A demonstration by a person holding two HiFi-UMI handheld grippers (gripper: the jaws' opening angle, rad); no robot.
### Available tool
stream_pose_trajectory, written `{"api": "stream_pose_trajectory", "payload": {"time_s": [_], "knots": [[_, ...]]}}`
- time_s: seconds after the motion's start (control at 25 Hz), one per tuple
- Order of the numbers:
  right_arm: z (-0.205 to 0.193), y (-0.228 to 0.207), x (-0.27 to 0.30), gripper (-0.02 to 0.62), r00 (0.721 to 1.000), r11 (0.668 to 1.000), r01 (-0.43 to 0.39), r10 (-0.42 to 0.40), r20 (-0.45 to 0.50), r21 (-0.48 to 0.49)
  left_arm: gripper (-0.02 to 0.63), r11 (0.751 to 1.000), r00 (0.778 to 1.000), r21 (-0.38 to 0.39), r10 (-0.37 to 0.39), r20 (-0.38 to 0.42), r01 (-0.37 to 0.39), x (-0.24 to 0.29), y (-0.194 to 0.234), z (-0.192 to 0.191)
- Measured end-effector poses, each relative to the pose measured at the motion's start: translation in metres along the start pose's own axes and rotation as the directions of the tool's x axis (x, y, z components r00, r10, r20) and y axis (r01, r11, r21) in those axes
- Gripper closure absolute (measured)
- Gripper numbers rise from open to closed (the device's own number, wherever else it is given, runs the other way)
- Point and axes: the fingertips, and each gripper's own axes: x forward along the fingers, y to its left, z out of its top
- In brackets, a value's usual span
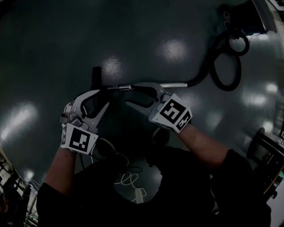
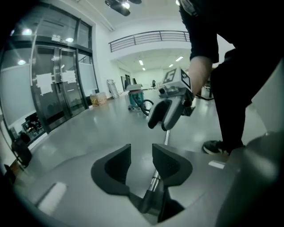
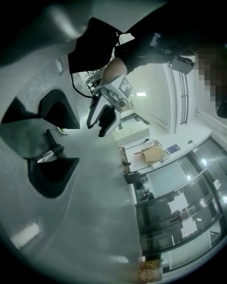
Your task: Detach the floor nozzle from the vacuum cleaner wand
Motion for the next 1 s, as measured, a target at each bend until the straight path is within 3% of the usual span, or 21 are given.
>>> {"api": "stream_pose_trajectory", "payload": {"time_s": [0.12,0.24,0.4,0.52,0.6,0.72,0.84,0.92,1.0], "knots": [[-0.031,-0.019,0.029,0.384,0.995,0.997,-0.036,0.029,-0.094,-0.066,0.428,0.99,0.993,0.118,-0.073,-0.089,0.083,0.034,-0.01,-0.048],[-0.075,-0.031,0.062,0.371,0.972,0.982,-0.078,0.037,-0.231,-0.172,0.406,0.959,0.97,0.218,-0.138,-0.198,0.18,0.062,-0.021,-0.097],[-0.146,-0.046,0.102,0.339,0.897,0.931,-0.177,0.019,-0.443,-0.319,0.354,0.896,0.912,0.307,-0.203,-0.355,0.319,0.098,-0.035,-0.163],[-0.191,-0.054,0.124,0.324,0.837,0.874,-0.229,-0.048,-0.545,-0.429,0.32,0.856,0.872,0.356,-0.196,-0.45,0.376,0.118,-0.038,-0.202],[-0.214,-0.058,0.136,0.321,0.818,0.847,-0.233,-0.095,-0.568,-0.478,0.302,0.841,0.848,0.368,-0.182,-0.499,0.397,0.127,-0.04,-0.223],[-0.225,-0.061,0.153,0.321,0.831,0.831,-0.187,-0.151,-0.536,-0.523,0.309,0.816,0.804,0.384,-0.157,-0.573,0.433,0.134,-0.039,-0.252],[-0.242,-0.066,0.163,0.321,0.815,0.817,-0.157,-0.211,-0.54,-0.555,0.347,0.803,0.755,0.374,-0.136,-0.642,0.463,0.137,-0.036,-0.277],[-0.253,-0.071,0.166,0.326,0.797,0.8,-0.153,-0.248,-0.551,-0.58,0.399,0.795,0.737,0.376,-0.127,-0.664,0.475,0.139,-0.034,-0.284],[-0.257,-0.076,0.168,0.361,0.79,0.792,-0.154,-0.26,-0.555,-0.59,0.41,0.801,0.729,0.363,-0.128,-0.672,0.476,0.142,-0.034,-0.286]]}}
